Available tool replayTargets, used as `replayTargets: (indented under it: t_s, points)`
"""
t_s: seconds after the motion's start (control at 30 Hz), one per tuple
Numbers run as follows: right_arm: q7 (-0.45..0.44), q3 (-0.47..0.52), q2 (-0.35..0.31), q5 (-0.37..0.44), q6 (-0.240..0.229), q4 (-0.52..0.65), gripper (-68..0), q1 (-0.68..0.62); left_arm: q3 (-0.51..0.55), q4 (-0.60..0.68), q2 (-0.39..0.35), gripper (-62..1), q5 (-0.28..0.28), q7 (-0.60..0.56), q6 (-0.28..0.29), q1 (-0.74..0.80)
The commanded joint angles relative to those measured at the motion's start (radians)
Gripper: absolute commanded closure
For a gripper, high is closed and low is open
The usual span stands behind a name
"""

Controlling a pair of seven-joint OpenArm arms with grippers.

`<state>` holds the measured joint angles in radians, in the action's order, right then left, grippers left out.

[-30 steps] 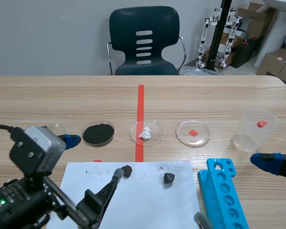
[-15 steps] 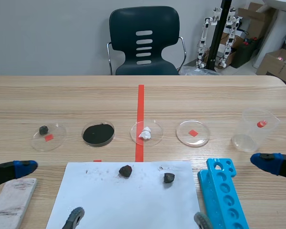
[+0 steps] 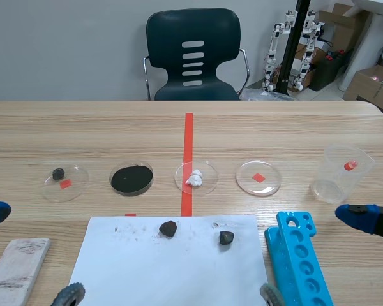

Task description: Return to the home posture

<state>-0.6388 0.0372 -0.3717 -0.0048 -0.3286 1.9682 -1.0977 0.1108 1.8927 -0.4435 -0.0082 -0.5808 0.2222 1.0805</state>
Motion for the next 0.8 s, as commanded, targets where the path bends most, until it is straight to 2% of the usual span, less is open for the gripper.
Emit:
replayTargets:
  t_s: [0.0, 0.77]
  points:
    - [-0.016, 0.002, 0.000, 0.008, 0.003, 0.011, -67.9, -0.002, -0.008, 0.014, 0.002, -62.3, -0.006, -0.014, 0.003, 0.000]
    - [-0.016, 0.002, 0.000, 0.008, 0.003, 0.011, -67.9, -0.002, -0.008, 0.013, 0.002, -62.3, -0.007, 0.002, 0.002, -0.001]
